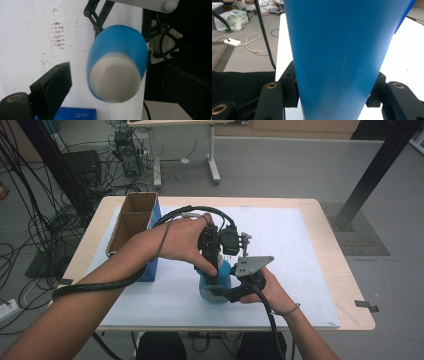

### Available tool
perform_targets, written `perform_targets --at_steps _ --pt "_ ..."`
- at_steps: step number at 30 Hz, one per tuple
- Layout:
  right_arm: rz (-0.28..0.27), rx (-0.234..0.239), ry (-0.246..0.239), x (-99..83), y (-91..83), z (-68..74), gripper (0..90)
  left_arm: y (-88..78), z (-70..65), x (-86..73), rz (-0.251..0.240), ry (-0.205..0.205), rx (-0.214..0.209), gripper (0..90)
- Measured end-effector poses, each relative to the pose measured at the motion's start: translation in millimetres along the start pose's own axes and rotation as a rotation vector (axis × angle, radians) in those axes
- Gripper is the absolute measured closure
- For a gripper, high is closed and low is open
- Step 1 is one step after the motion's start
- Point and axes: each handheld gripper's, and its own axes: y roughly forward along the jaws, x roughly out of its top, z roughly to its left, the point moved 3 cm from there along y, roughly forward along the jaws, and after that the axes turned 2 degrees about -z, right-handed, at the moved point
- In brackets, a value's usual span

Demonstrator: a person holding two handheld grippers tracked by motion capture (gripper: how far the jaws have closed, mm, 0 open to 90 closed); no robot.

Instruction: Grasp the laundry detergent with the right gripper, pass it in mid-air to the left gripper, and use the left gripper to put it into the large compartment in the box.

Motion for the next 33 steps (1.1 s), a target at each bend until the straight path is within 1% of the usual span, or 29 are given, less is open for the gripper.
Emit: perform_targets --at_steps 8,20,33 --pt "-0.001 0.001 0.001 0.0 1.1 0.1 42.9 0.6 0.1 0.6 -0.002 0.006 0.001 8.9" --pt "-0.006 -0.002 0.006 -0.8 1.3 0.0 43.0 -0.1 -0.2 -3.6 -0.012 -0.004 0.004 8.4" --pt "-0.013 0.000 0.014 -1.1 2.0 -0.7 43.1 -1.4 -0.1 -5.0 -0.011 -0.009 0.012 8.4"
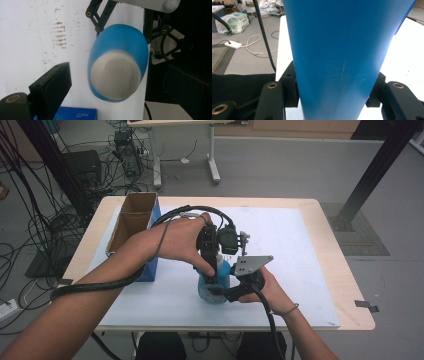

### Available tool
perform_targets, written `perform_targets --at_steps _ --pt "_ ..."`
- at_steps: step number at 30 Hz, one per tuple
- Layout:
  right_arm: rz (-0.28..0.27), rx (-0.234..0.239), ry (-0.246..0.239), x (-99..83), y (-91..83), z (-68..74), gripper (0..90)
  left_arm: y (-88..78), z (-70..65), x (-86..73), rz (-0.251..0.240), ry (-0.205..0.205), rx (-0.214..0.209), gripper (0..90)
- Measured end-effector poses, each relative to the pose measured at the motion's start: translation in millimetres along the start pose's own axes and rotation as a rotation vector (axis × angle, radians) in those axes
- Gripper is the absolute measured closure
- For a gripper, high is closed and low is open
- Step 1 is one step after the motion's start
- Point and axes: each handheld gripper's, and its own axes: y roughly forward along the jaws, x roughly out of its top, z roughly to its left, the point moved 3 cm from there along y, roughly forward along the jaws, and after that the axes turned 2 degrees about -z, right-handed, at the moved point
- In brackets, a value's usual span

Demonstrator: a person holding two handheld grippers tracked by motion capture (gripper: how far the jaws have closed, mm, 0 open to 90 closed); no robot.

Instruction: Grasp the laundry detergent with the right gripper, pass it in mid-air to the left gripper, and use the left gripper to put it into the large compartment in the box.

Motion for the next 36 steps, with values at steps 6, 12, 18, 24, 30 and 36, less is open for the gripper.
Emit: perform_targets --at_steps 6,12,18,24,30,36 --pt "-0.006 -0.001 0.004 -0.6 -0.5 0.0 43.1 -1.6 -0.4 -0.4 -0.004 -0.001 0.004 8.5" --pt "-0.017 -0.004 0.011 -1.9 -1.8 0.1 43.1 -1.8 -1.1 -0.4 -0.004 -0.001 0.004 8.6" --pt "-0.018 -0.007 0.009 -1.0 -3.2 0.8 43.2 -1.7 -1.3 0.3 -0.001 0.001 0.005 8.6" --pt "-0.020 -0.008 0.009 -0.7 -3.7 0.9 43.1 -2.7 -1.7 1.1 -0.002 0.004 0.007 8.6" --pt "-0.018 -0.004 0.006 0.3 -3.4 1.4 43.2 -2.8 -2.5 1.5 0.001 0.002 0.007 8.6" --pt "-0.018 0.000 0.005 0.7 -2.8 1.4 43.1 -1.9 -2.5 1.2 0.001 0.003 0.006 8.6"
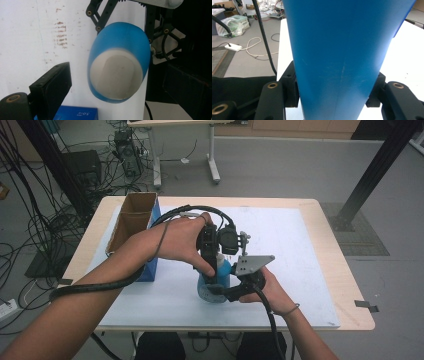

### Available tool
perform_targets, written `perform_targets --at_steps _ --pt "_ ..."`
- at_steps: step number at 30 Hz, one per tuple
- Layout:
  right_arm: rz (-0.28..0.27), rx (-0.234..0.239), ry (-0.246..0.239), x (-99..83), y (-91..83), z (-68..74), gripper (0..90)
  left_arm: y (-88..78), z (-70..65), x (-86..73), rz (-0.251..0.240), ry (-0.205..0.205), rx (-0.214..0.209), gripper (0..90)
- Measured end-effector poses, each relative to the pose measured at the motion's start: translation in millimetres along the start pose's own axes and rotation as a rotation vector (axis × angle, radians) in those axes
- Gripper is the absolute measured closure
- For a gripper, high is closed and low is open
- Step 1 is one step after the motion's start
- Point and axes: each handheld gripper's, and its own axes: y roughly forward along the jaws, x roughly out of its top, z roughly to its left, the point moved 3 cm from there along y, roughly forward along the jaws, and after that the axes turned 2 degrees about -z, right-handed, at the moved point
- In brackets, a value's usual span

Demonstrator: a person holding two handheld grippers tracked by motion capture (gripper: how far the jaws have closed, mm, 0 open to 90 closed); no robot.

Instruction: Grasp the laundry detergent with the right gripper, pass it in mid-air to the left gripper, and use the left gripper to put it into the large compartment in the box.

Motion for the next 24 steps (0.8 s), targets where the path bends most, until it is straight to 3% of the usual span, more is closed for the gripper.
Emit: perform_targets --at_steps 24 --pt "-0.002 0.000 0.006 0.0 0.1 -1.5 43.2 2.5 2.4 -0.3 0.005 -0.004 -0.003 8.6"
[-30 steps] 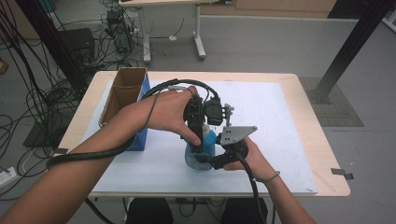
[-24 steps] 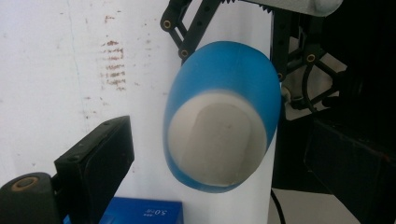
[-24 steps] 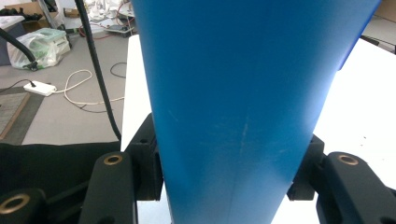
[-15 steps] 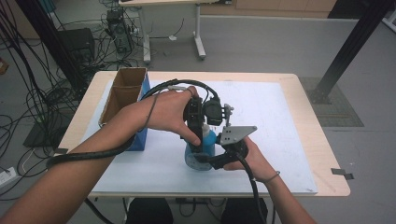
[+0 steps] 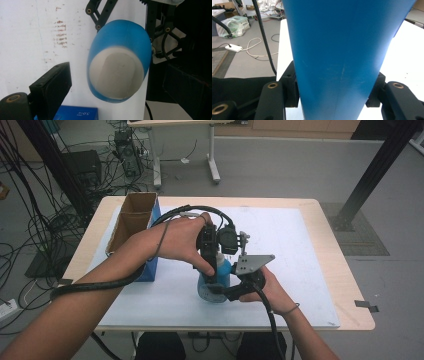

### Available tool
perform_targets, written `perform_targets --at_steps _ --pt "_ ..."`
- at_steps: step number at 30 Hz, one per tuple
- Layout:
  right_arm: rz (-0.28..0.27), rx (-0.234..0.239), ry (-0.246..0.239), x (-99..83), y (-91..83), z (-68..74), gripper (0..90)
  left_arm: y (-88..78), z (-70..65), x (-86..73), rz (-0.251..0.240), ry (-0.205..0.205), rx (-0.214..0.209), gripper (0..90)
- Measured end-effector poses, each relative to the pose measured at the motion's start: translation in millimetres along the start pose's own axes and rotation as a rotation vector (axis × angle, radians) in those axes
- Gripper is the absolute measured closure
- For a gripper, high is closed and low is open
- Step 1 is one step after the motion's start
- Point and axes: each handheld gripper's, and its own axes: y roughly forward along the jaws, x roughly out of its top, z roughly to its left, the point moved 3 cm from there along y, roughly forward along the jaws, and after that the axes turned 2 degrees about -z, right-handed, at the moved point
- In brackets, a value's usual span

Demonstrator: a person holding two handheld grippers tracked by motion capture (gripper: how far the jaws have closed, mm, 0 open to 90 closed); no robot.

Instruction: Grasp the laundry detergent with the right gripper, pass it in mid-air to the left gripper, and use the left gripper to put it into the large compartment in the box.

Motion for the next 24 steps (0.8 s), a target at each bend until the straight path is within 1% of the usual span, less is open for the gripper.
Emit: perform_targets --at_steps 12,24 --pt "0.000 0.000 -0.002 0.7 -0.4 0.4 43.2 -1.4 -1.2 0.5 0.000 0.000 0.007 8.6" --pt "0.000 0.000 -0.004 1.1 -1.1 0.9 43.3 -0.3 -1.4 2.2 0.006 0.003 0.004 8.7"
